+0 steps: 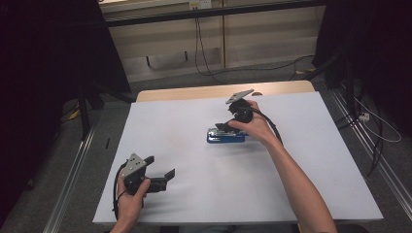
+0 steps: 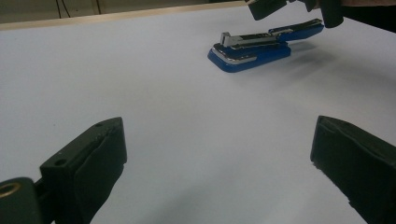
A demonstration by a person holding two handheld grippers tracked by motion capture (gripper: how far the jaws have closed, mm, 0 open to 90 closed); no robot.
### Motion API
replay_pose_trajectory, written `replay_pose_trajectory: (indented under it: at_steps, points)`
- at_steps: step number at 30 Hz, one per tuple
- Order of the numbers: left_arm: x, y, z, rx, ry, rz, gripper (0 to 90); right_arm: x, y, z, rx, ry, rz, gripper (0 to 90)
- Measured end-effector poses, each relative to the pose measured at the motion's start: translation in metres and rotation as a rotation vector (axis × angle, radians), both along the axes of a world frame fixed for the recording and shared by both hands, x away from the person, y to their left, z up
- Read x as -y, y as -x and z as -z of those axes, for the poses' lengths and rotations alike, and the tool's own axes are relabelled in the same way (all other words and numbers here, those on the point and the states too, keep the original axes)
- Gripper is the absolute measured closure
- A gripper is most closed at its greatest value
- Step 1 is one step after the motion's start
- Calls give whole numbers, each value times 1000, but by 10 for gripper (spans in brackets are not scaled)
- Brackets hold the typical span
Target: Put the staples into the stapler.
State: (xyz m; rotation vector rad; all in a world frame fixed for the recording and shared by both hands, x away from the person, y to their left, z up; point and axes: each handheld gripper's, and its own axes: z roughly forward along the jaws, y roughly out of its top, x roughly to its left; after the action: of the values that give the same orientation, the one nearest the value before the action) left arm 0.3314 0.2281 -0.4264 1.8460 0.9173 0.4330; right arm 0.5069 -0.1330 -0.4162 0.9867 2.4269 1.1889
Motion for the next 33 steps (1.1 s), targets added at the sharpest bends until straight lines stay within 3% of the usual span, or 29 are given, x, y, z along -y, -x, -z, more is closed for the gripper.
replay_pose_trajectory:
  at_steps: [17,24,33]
  points:
    - [0,0,-1,3,1,-2,38,10,18,1,47,-39,81,55]
    - [-1,0,-1,4,0,-7,38,17,24,3,38,-78,111,51]
    - [2,0,0,3,-4,-4,38,24,34,9,76,-76,169,50]
